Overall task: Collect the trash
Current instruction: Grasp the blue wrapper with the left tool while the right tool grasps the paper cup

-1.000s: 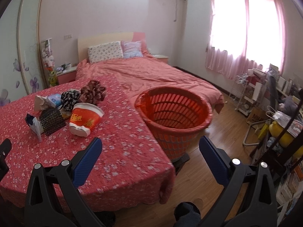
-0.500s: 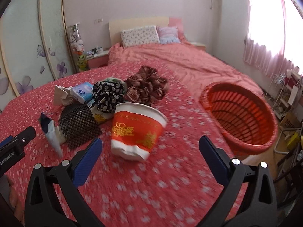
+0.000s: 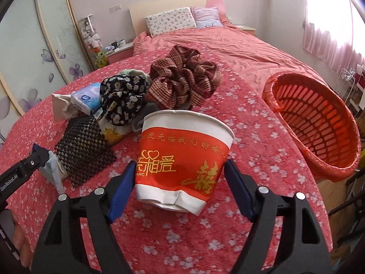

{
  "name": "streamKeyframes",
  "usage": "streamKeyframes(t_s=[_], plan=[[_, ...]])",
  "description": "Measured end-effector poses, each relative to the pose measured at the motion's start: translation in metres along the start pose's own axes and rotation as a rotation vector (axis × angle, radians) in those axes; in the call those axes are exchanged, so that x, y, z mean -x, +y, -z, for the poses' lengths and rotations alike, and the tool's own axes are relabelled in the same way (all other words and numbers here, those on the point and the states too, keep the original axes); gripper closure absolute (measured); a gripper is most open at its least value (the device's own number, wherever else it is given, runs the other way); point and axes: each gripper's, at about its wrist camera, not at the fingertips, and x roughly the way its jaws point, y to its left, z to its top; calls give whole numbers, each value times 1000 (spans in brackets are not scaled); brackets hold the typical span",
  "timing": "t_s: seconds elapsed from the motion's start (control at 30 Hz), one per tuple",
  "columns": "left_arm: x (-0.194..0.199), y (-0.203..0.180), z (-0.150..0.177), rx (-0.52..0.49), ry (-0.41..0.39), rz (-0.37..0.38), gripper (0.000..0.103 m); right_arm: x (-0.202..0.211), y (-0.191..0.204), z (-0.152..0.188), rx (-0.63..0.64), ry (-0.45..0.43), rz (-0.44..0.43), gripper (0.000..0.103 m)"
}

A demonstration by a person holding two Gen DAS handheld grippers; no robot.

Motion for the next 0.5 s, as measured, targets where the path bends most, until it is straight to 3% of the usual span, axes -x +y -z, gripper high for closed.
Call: streamKeyframes(t_s=[0.27, 0.4, 0.5], plan=[[12, 48, 12, 23, 42, 8, 32, -2, -4, -4, 9, -1, 43, 26], [21, 55, 16, 94, 69, 106, 31, -6, -2, -4, 20, 8, 57, 26], [32, 48, 19, 139, 51, 150, 24, -8, 0, -1, 27, 21, 51, 26]])
